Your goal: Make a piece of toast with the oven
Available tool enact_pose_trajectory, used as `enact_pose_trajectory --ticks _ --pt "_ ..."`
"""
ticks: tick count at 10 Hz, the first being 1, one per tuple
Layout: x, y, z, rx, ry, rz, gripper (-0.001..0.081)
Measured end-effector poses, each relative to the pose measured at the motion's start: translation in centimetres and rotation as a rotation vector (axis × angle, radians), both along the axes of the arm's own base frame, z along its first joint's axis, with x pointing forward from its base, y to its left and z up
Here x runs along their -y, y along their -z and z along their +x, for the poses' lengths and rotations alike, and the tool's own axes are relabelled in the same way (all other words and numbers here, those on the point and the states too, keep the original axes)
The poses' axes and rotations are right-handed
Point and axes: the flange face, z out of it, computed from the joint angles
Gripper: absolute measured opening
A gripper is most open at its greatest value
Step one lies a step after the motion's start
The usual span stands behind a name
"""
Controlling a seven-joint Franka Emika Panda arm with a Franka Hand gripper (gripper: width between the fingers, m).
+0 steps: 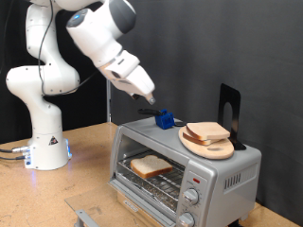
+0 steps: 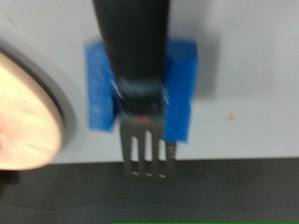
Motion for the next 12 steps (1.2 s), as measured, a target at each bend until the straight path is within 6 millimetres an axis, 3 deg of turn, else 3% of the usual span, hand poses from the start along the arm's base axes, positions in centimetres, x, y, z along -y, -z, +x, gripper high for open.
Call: enact_pose_trajectory --ticks 4,8,12 --pt "6.9 0.2 -1.4 0.003 0.014 -0.015 0.0808" --pt "8.1 0.1 -1.9 0.004 0.010 0.006 0.0808" --pt "12.2 -0.1 -2.9 0.003 0.079 0.050 0.0808"
